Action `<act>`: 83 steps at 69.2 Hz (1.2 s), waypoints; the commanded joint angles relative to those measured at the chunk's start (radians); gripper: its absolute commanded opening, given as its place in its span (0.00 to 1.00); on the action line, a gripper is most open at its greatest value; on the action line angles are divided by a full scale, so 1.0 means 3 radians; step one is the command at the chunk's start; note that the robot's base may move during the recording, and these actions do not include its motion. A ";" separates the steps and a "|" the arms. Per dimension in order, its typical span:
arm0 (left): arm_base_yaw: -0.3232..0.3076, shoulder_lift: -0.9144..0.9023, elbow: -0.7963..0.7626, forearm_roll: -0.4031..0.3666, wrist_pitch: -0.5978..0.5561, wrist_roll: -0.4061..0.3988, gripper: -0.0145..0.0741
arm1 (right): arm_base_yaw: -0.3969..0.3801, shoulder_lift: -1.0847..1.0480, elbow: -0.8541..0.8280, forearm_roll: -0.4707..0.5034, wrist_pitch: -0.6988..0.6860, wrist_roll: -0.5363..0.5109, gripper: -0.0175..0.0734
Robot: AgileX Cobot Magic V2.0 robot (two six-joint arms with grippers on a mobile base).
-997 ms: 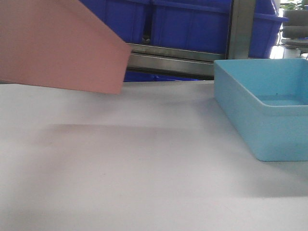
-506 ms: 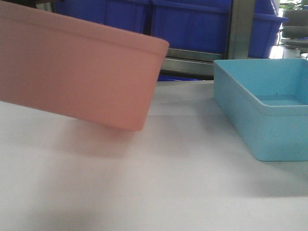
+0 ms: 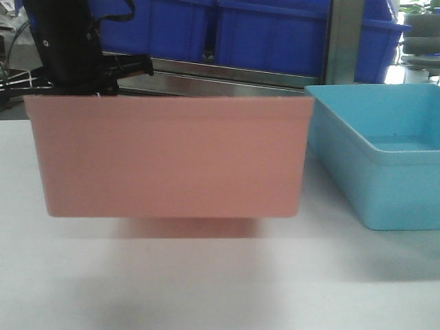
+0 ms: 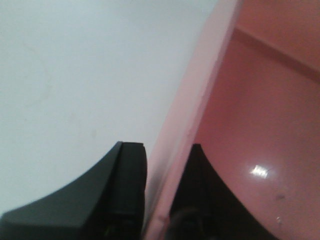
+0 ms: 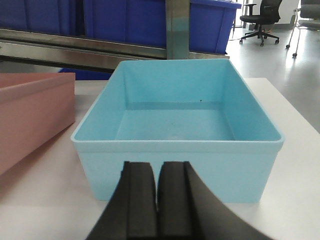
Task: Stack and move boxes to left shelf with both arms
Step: 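Carry the pink bin toward the blue bin and set it down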
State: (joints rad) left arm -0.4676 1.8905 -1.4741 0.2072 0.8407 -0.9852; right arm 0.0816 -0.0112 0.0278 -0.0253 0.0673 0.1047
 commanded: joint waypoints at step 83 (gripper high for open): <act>-0.0089 0.0028 0.0038 -0.0338 0.0157 0.0908 0.36 | -0.0020 -0.0065 -0.0057 -0.0026 -0.0294 -0.0021 0.25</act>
State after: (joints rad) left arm -0.4875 1.9566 -1.4386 0.1211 0.9023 -0.7428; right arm 0.0816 -0.0112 0.0278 -0.0253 0.0673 0.1047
